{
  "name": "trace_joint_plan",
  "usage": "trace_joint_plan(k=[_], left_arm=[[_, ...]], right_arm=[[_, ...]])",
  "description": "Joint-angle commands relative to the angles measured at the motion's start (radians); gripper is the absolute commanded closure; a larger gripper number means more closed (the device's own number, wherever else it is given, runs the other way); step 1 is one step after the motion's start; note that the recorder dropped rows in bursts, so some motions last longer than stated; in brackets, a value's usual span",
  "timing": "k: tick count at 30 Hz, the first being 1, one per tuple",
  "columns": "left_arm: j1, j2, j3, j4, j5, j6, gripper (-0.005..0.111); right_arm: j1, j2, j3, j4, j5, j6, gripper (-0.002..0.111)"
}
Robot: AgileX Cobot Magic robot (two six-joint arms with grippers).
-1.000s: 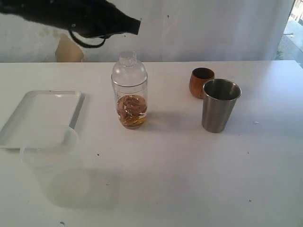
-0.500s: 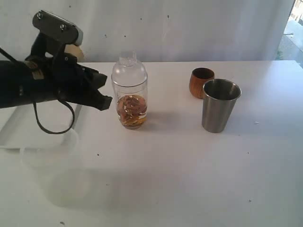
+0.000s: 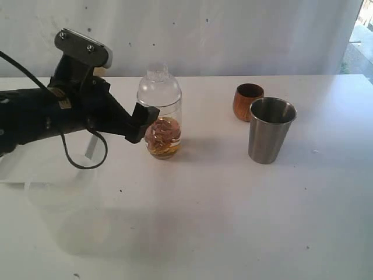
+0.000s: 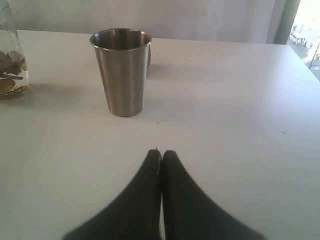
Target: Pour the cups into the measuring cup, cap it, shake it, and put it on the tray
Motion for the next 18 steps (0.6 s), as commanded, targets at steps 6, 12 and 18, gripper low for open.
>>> trace_joint_plan(k=[6, 12, 18], left_arm=[[-0.004, 0.125, 0.001, 0.030, -0.198, -0.041, 0.002], [-0.004, 0.112, 0.001, 0.030, -0.204, -0.081, 0.002], [-0.013, 0.067, 0.001, 0.030, -0.132, -0.094, 0.002]], right_arm=[[-0.005, -0.005, 0.003, 0.000, -0.007, 0.006, 0.108], [-0.005, -0.005, 0.003, 0.000, -0.007, 0.006, 0.108], [-0.005, -0.005, 0.003, 0.000, -0.007, 0.006, 0.108]])
